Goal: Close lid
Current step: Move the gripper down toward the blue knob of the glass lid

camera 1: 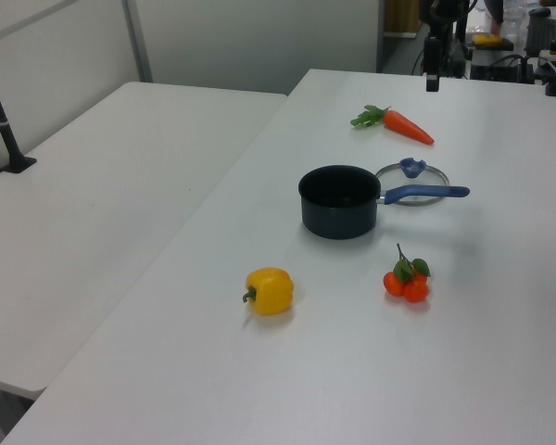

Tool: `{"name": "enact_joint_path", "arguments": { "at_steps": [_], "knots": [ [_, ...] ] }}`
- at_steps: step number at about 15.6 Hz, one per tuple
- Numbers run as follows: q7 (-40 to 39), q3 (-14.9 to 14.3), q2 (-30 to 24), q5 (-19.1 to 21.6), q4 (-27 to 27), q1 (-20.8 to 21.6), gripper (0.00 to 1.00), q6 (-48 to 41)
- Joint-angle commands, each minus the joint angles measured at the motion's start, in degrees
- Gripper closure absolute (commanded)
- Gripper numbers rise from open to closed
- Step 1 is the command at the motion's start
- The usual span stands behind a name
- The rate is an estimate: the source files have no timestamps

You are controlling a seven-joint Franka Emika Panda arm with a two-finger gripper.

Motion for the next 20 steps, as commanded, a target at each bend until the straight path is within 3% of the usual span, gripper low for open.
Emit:
{"name": "enact_joint_path", "arguments": {
  "at_steps": [1,7,11,20],
  "knots": [
    [0.60,-0.29,-1.18,-0.14,-0.59,-0.15,0.00,-0.37],
    [0.42,-0.46,-1.10,-0.05,-0.68,-0.33,0.00,-0.37],
    [-0.28,-0.37,-0.92,0.03,-1.73,-3.48,0.00,4.01],
    [-6.25,-0.29,-0.39,0.03,-17.01,-8.50,0.00,20.52]
  ]
}}
